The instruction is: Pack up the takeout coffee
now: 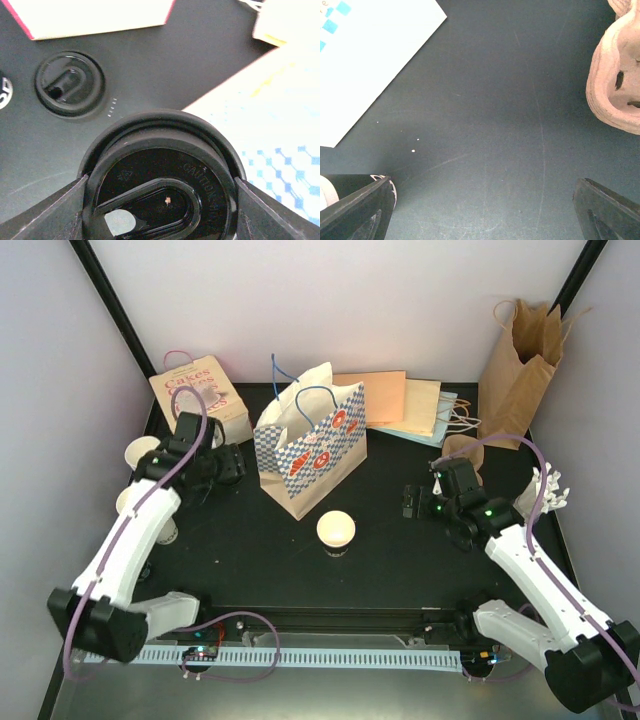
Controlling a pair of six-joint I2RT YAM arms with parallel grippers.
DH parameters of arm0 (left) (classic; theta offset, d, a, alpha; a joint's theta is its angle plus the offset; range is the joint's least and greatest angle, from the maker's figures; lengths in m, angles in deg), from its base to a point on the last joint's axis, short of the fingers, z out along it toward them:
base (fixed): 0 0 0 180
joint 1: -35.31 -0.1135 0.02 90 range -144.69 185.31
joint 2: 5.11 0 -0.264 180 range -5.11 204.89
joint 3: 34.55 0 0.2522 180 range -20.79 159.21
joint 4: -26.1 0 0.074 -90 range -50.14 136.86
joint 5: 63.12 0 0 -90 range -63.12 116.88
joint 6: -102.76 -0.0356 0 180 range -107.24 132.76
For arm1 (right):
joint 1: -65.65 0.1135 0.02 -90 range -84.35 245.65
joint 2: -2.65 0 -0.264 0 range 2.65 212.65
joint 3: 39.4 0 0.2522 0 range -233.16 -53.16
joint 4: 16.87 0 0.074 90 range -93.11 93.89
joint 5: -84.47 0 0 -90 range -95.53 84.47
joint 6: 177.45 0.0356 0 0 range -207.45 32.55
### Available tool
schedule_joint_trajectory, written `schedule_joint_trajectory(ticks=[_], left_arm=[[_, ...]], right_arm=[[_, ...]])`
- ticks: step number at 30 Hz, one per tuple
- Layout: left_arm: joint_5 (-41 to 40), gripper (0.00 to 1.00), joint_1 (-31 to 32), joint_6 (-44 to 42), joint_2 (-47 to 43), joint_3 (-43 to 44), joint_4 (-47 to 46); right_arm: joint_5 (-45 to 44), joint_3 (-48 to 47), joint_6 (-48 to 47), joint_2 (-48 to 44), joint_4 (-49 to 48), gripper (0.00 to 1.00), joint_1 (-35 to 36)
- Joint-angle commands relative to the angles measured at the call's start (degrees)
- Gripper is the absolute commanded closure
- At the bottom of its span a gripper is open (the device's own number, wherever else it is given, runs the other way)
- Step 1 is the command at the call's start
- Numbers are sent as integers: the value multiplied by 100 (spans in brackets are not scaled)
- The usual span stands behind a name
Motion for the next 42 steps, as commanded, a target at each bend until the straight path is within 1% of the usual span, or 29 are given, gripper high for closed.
schedule_joint_trajectory(ticks=[1,6,8,10,12,15,20,22,27,31,36,42], left_arm=[[467,28,663,-94,-972,-197,489],[1576,29,1429,-95,-2080,-903,18],[1844,29,1687,28,-2410,-1197,-228],[1901,29,1972,170,-2592,-1413,-412],[1845,29,2334,289,-2641,-1589,-594],[1505,29,2944,422,-2494,-1633,-747],[665,29,3978,385,-1889,-1392,-907],[462,29,4226,268,-1629,-1323,-1004],[158,29,4542,-79,-1087,-1114,-1196],[-10,29,4682,-362,-886,-1078,-1410],[-62,29,4707,-771,-797,-1074,-1572],[-83,28,4707,-1183,-924,-1148,-1779]], right_arm=[[5,-222,44,-9,21,0,34],[40,-227,49,-97,71,0,29],[24,-231,56,-127,124,0,29],[-1,-218,61,-155,180,0,29],[6,-202,72,-187,193,0,29],[65,-220,87,-158,207,0,34],[41,-285,155,-75,292,0,29],[43,-292,178,-82,306,0,34],[92,-289,180,-100,331,0,29],[101,-313,149,-62,355,0,30],[132,-399,60,-36,385,0,28],[305,-477,14,-186,341,0,24]])
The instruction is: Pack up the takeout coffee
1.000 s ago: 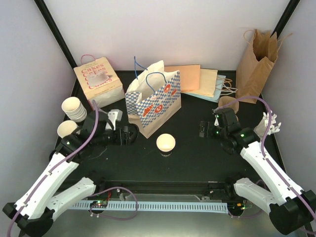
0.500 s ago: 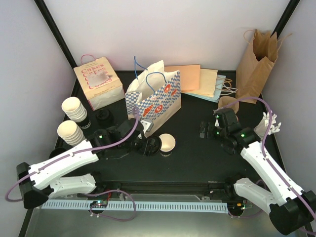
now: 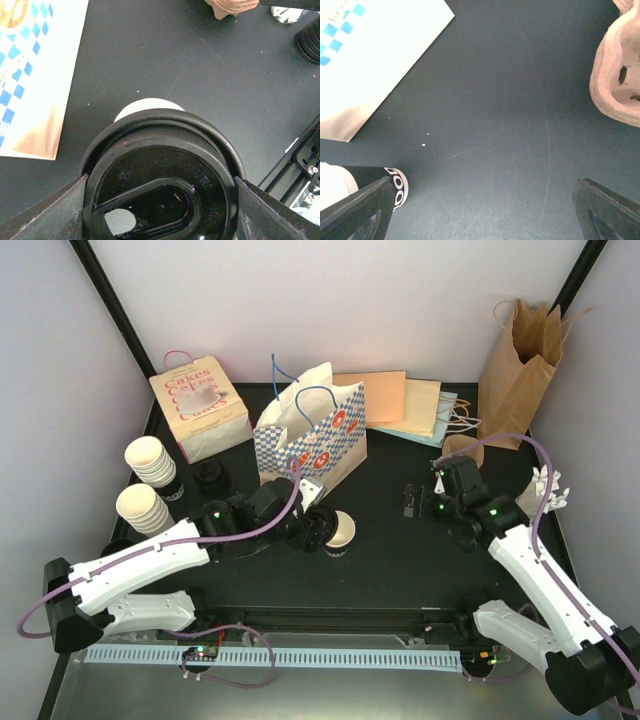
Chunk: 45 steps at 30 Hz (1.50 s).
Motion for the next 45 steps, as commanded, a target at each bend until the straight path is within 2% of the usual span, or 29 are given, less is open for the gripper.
schedule_joint_trajectory(ticks=[1,9,15,26,35,45], left_arm=[[-134,28,32,-526,-128,168,-359],[-23,26,32,-971,-42,86,-503],[-76,25,32,-1229,163,212,-385],[294,25,31,-1569,990,554,-231],[128,26,27,-1632,1783,982,146],[11,26,31,-1606,1877,1059,288]], right_arm=[[197,-228,-98,-174,-64,0,21],[71,-519,-218,-303,-179,0,22],[-198,-290,-385,-633,-377,0,22],[1327,-2,-659,-527,-576,0,25],[1397,84,-746,-471,-583,0,29],[1388,142,-755,-449,-603,0,29]])
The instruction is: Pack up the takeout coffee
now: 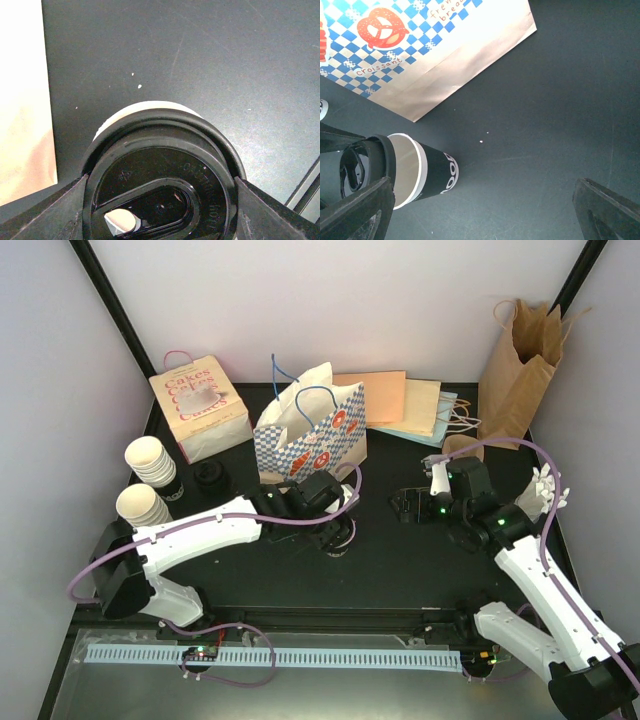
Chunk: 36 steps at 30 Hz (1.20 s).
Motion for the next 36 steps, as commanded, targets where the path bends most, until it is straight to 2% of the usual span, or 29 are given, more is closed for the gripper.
schedule_joint_trajectory(ticks=[1,36], left_arm=[[-130,26,38,-45,13,231,97],[-216,26,58,-47,320,222,-138]], right_arm=[[70,87,-67,-12,-124,0,29],[457,267,5,126,-187,0,29]])
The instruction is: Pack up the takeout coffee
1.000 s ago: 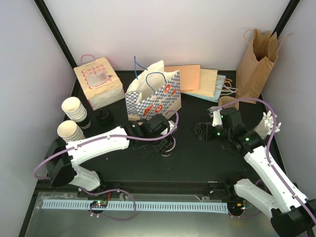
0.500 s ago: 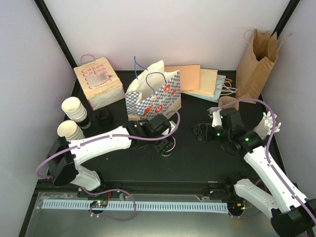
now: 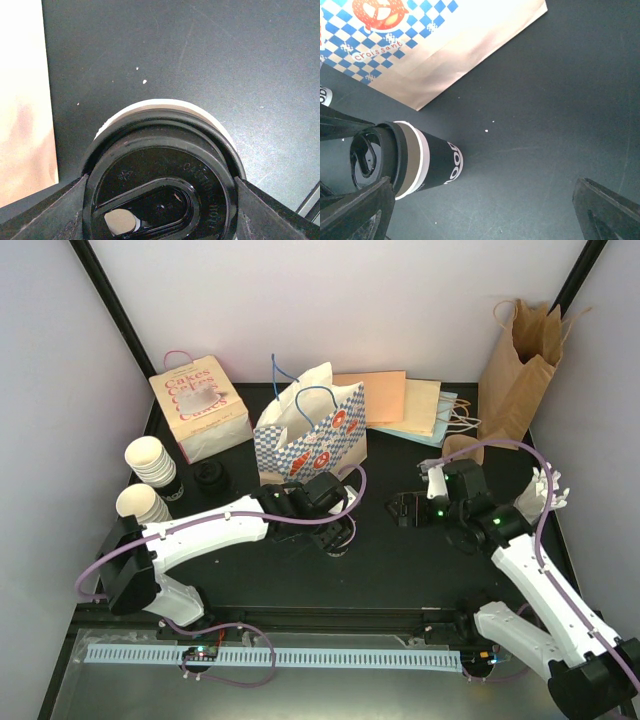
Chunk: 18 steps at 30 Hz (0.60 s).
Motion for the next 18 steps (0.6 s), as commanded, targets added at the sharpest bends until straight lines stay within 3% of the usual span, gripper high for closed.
schedule_joint_trajectory(ticks=[1,18], left_arm=[[-80,26,54,-53,104,215,-109],[-110,26,89,-84,140,351,-82]], right_arm=[[253,129,21,99,-150,0,29],[628,273,72,307,-291,0,30]])
